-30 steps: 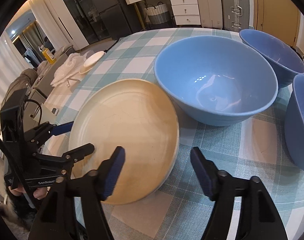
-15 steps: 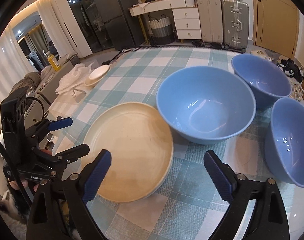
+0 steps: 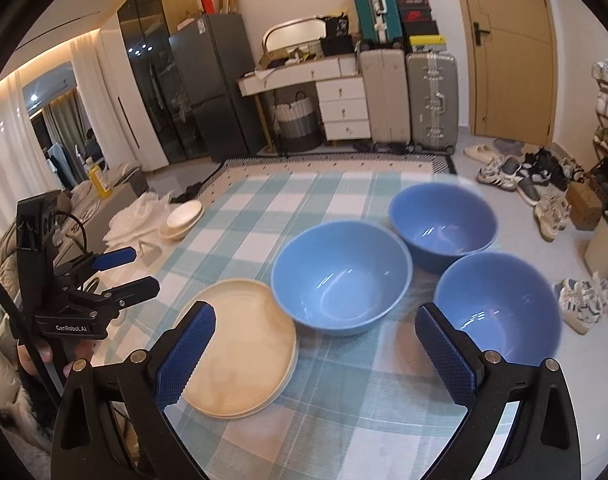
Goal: Organize plates and bowls
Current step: 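Withdraw both open tools and move them toward the light-blue bowls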
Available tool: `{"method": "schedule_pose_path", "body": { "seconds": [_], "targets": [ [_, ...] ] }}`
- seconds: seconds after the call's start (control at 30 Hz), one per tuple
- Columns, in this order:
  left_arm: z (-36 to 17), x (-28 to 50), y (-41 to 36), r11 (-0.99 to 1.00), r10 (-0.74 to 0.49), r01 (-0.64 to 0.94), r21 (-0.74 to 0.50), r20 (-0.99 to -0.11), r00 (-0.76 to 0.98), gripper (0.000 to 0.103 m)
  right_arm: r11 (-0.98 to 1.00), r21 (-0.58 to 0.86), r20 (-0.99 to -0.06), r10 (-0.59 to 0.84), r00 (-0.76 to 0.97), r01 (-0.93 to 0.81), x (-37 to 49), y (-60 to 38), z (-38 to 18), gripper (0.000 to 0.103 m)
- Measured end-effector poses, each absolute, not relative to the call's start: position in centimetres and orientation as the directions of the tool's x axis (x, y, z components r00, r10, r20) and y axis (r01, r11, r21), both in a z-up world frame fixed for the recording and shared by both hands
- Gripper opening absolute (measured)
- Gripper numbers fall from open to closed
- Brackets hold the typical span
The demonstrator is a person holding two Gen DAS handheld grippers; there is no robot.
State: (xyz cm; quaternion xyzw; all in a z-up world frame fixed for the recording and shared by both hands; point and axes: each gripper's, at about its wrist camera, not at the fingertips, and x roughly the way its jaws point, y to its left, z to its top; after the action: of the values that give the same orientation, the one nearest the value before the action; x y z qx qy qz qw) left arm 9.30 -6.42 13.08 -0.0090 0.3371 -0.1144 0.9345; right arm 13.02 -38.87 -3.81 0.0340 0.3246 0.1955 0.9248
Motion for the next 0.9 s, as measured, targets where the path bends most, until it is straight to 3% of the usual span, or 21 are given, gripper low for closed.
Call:
{"method": "schedule_pose_path", "body": {
  "seconds": [0.43, 0.9],
  "targets": [
    [17.7, 10.5, -9.4, 0.965, -0.253, 0.243, -0.098, -0.596, 0.762, 0.101, 0.950, 0.201, -0.445, 0.307, 0.841, -0.240, 11.0, -47.7, 4.4, 0.102],
    [19.3, 17.5, -12.9, 0.945, -0.323, 0.286, -0.161, -0.617, 0.718, 0.101, 0.962, 0.198, -0.472, 0.260, 0.843, -0.186, 14.9, -51.6, 5.6, 0.102]
  ]
}}
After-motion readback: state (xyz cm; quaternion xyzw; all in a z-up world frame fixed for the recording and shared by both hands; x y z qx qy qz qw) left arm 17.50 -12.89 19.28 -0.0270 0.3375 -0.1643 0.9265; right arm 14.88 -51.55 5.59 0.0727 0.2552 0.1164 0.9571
